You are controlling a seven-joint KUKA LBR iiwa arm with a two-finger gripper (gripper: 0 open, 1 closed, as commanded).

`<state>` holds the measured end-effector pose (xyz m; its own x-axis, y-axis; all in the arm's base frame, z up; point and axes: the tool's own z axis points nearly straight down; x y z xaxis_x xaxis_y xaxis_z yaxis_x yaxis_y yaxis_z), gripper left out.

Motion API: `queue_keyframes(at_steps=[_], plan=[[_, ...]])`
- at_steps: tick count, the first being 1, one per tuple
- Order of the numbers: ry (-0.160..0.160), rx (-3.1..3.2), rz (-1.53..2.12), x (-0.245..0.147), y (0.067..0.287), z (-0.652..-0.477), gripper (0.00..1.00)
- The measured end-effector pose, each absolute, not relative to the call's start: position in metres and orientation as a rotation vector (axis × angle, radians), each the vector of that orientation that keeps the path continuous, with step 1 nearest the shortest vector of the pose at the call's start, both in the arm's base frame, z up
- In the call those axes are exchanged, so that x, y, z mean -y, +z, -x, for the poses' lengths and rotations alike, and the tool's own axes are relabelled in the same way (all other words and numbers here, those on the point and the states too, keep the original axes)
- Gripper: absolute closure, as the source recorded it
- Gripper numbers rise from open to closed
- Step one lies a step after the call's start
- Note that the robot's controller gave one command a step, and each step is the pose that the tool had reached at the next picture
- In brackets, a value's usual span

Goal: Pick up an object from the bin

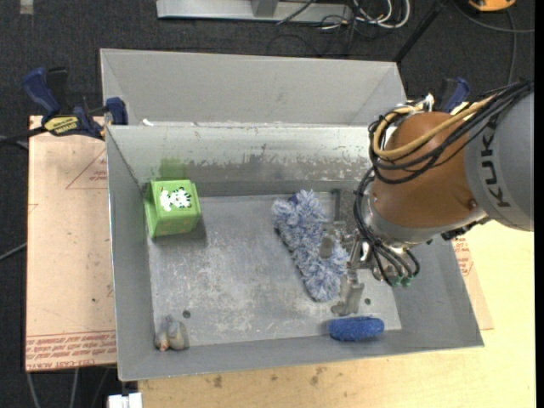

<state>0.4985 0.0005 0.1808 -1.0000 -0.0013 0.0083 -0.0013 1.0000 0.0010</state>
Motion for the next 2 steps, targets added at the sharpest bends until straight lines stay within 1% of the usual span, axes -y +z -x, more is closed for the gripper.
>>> queue_keyframes(at_steps=[1,2], plan=[[-0.002,3.141,-0.002,-0.001,0.185,-0.5,0.0],[-0.002,3.148,0.118,0.016,0.112,-0.551,0.0]])
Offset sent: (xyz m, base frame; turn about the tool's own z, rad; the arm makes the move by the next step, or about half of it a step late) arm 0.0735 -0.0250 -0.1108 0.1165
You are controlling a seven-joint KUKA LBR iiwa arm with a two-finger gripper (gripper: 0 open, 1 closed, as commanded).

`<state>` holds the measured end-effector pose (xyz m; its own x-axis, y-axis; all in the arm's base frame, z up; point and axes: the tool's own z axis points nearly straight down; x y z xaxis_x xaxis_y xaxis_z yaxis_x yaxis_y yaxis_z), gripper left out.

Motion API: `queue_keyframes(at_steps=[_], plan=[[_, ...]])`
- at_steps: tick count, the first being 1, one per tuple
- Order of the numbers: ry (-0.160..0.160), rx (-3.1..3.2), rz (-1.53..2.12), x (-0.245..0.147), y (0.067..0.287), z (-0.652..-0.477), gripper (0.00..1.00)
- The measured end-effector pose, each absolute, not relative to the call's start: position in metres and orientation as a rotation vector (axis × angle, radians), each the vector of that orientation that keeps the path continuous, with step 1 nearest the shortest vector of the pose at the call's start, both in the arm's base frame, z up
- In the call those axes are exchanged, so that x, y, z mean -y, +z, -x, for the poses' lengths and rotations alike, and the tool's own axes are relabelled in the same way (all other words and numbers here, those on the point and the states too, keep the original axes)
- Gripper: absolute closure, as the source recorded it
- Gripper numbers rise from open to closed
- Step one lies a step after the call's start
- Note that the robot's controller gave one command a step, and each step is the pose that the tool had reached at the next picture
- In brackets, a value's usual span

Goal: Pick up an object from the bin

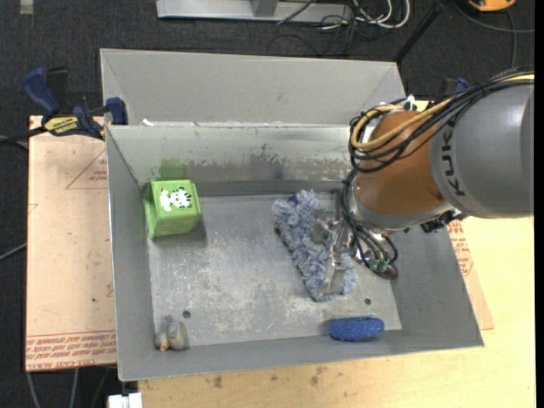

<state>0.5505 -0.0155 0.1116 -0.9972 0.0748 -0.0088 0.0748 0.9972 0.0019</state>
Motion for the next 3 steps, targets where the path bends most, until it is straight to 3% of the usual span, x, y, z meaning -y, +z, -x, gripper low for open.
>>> queue_keyframes(at_steps=[1,2,3], plan=[[0.003,-3.134,0.077,0.033,0.079,-0.559,0.0],[0.002,-3.137,-0.145,0.03,0.074,-0.58,0.0],[0.007,-3.105,-0.425,0.028,0.077,-0.579,0.0]])
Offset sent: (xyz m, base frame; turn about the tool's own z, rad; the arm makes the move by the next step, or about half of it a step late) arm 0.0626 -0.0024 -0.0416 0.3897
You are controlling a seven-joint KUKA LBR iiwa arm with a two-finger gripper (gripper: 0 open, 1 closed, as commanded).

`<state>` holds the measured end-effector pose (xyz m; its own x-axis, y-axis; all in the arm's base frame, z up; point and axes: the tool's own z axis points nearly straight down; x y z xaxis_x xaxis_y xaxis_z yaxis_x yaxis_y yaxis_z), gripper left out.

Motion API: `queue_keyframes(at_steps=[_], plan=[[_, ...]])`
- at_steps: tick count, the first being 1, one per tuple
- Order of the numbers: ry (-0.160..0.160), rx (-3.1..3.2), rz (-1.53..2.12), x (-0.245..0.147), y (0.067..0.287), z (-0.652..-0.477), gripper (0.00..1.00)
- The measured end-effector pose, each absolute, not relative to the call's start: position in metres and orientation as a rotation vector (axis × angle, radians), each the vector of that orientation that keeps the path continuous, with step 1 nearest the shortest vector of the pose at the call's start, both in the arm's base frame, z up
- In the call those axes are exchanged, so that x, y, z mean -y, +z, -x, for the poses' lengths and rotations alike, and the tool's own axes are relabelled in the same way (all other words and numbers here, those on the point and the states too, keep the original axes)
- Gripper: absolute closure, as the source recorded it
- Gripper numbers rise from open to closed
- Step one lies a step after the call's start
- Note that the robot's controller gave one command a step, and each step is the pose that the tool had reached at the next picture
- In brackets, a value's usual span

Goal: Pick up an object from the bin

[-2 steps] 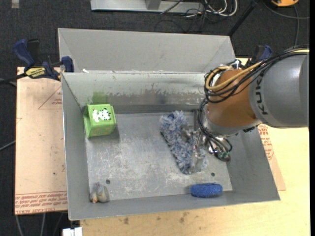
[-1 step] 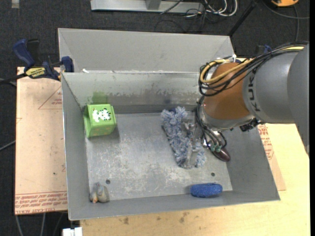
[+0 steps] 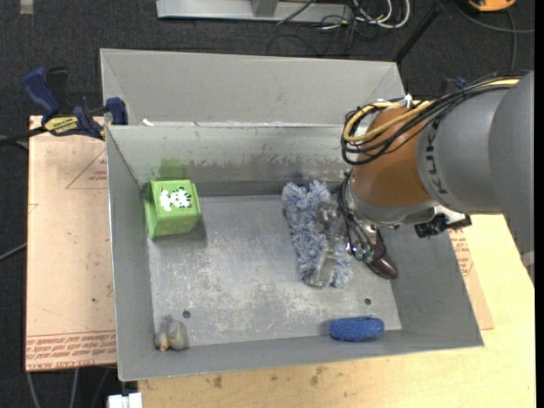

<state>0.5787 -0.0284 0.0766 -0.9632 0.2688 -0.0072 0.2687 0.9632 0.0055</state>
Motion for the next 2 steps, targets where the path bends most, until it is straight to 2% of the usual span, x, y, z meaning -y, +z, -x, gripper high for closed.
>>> queue_keyframes(at_steps=[1,2], plan=[[0.007,-3.14,0.0,0.0286,0.0762,-0.5734,1.0],[0.007,-3.142,-0.018,0.0285,0.076,-0.574,1.0]])
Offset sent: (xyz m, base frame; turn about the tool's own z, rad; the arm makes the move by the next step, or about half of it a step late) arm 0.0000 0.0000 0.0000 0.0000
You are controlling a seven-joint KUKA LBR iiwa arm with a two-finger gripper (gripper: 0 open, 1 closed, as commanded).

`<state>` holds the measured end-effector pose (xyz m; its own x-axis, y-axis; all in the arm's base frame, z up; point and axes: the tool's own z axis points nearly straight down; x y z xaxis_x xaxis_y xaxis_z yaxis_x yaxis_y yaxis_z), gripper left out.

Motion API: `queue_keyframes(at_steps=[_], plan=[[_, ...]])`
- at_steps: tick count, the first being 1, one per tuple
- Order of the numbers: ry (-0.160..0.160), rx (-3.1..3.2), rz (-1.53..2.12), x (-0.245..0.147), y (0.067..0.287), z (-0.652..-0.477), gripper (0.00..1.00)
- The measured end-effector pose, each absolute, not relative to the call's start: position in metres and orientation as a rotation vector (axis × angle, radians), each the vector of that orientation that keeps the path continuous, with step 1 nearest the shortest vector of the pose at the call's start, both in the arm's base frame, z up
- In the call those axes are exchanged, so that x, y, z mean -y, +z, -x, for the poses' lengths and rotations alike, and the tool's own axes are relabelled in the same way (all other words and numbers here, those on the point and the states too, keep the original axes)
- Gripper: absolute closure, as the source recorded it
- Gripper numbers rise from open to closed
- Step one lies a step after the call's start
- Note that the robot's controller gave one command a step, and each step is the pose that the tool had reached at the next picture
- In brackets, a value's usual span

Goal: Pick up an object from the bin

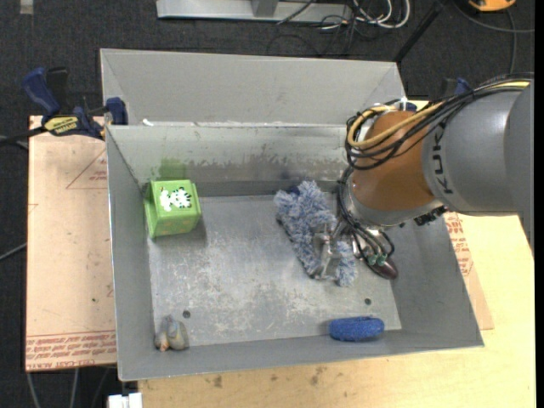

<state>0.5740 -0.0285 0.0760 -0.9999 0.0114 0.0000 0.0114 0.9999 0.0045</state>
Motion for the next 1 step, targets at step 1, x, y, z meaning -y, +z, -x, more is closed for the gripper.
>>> queue_keyframes(at_steps=[1], plan=[[0.007,-3.146,-0.025,0.0282,0.0803,-0.5726,1.0]])
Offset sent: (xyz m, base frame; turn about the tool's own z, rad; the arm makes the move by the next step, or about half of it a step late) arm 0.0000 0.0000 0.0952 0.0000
